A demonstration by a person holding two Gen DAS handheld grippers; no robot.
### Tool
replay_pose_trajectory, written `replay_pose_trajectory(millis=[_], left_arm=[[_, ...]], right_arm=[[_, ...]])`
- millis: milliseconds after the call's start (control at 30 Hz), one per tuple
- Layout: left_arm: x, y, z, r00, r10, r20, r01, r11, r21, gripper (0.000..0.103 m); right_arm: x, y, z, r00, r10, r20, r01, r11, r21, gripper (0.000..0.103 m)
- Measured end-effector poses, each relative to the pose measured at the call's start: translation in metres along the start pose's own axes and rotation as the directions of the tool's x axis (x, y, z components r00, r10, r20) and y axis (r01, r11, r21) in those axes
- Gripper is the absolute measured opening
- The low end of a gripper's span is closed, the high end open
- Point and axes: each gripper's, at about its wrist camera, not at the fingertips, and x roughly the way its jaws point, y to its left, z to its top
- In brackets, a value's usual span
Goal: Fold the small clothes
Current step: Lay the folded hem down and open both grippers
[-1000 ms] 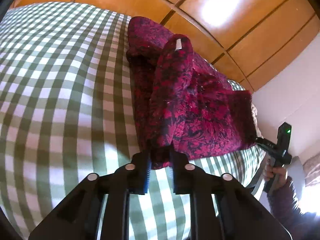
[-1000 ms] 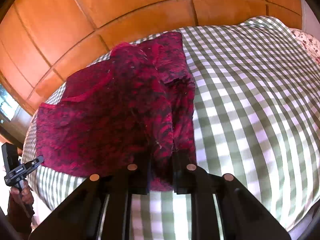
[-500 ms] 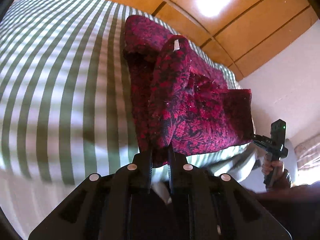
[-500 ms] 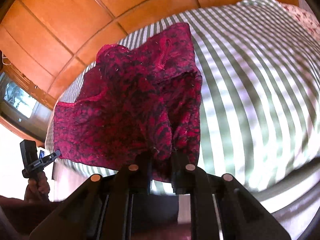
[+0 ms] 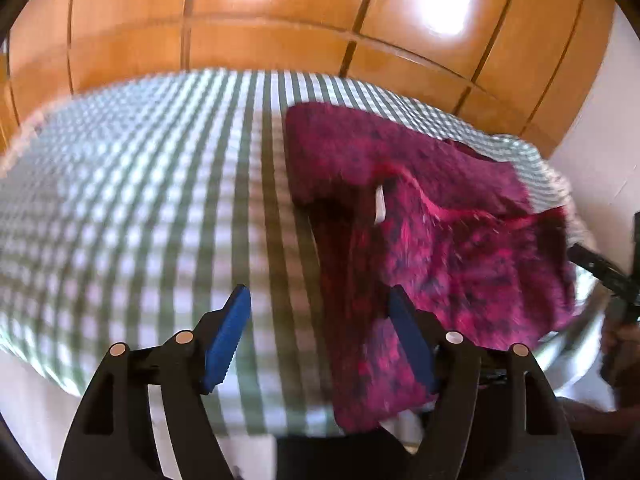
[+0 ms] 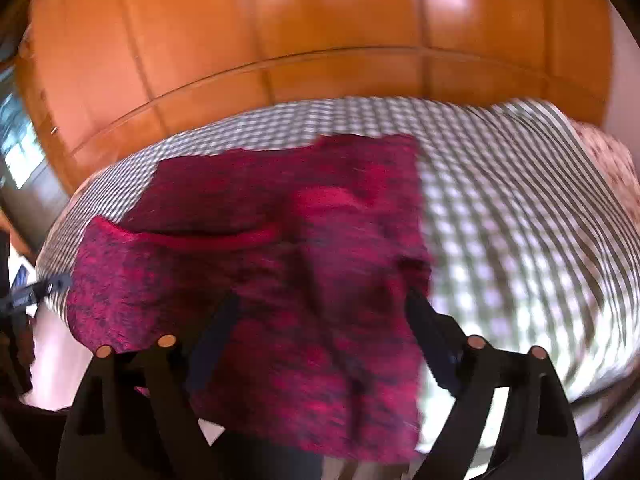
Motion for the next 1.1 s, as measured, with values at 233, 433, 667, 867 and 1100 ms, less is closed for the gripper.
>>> replay_pose_trajectory(millis=[233, 433, 667, 867, 1100], left_arm=[[0.015, -0.024, 0.014, 0.983, 0.166, 0.080, -0.175, 0.977, 0.124, 0.090], [0.029, -0.026, 0.023, 0.988, 0.146, 0.055, -0.150, 0.986, 0.074, 0.090], [0.030, -0.031, 0.024, 0.981, 0.181, 0.075, -0.187, 0.979, 0.080, 0.090], [0.028, -0.029, 0.022, 0.978, 0.191, 0.079, -0.198, 0.976, 0.092, 0.090], [0.027, -0.027, 0.020, 0.977, 0.201, 0.077, -0.209, 0.972, 0.106, 0.090]], right_arm=[[0.060, 0.014, -0.017, 0.988, -0.080, -0.131, 0.075, 0.996, -0.047, 0.101], [0.067, 0.000, -0.023, 0.995, -0.043, -0.094, 0.044, 0.999, 0.001, 0.101], [0.067, 0.007, -0.022, 0.992, -0.077, -0.104, 0.076, 0.997, -0.018, 0.101], [0.066, 0.011, -0.025, 0.992, -0.099, -0.079, 0.097, 0.995, -0.032, 0.101], [0.057, 0.017, -0.021, 0.986, -0.157, -0.061, 0.151, 0.985, -0.083, 0.101]])
